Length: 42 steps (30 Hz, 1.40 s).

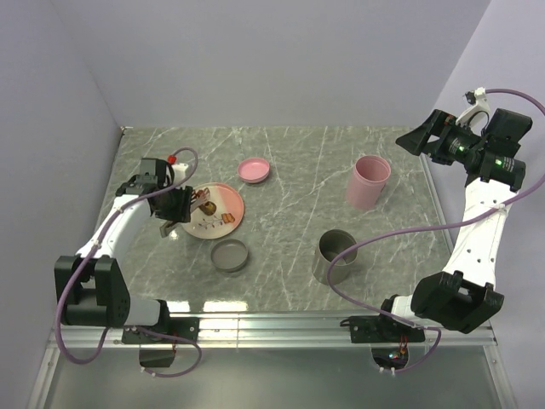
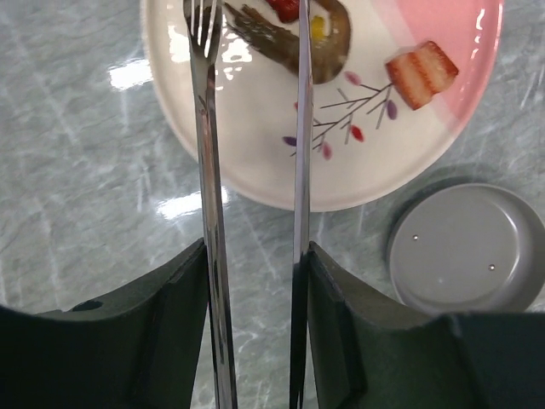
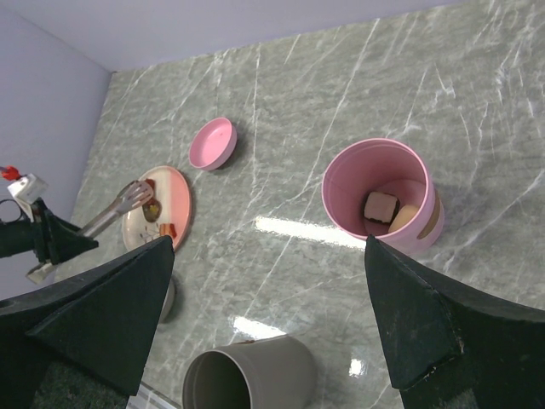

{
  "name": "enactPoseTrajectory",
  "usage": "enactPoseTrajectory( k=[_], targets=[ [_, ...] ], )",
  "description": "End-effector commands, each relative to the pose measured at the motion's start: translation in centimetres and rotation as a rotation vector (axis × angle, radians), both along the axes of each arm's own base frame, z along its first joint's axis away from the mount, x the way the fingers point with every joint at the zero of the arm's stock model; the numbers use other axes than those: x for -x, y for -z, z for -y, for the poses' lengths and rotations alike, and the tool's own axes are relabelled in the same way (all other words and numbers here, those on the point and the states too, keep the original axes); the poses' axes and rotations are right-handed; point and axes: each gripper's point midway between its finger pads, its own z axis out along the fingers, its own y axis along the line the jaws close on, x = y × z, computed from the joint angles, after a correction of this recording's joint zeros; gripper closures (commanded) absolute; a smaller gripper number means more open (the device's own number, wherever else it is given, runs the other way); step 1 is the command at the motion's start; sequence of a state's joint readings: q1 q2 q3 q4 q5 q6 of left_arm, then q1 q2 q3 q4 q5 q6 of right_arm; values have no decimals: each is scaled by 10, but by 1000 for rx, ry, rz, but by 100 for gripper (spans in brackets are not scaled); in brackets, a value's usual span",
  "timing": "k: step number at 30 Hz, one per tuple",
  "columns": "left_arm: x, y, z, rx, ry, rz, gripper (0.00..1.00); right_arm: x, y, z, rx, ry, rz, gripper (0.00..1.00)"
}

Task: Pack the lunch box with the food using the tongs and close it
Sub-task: Pick up the fake food from the plate, then place the fake food in the packing box.

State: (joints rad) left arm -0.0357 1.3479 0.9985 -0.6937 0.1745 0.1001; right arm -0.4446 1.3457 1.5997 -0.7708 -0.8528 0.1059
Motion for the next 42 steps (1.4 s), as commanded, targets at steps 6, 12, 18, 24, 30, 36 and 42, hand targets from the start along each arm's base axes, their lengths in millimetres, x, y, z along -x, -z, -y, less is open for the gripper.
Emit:
enactPoseTrajectory(
  k=[6,12,18,24,30,36,42],
  targets=[
    [-19,0,16,7,17,34,53,5,-17,-3,46,-7,64,0],
    [-29,1,18,-15,22,38,51,5,-13,-2,45,-6,59,0],
    [-34,1,20,-30,31,34,51,4,-13,-2,51,-3,64,0],
    [-31,-2,21,-47,44,42,54,4,-11,-1,47,-1,56,0],
    [-25,-7,20,-88,61,50,57,5,-13,-2,50,0,60,0],
    [-27,-16,22,-103,75,81,64,7,-15,-2,52,2,68,0],
    [-34,-37,31,-60,76,113,72,10,-16,-2,63,3,69,0]
  ],
)
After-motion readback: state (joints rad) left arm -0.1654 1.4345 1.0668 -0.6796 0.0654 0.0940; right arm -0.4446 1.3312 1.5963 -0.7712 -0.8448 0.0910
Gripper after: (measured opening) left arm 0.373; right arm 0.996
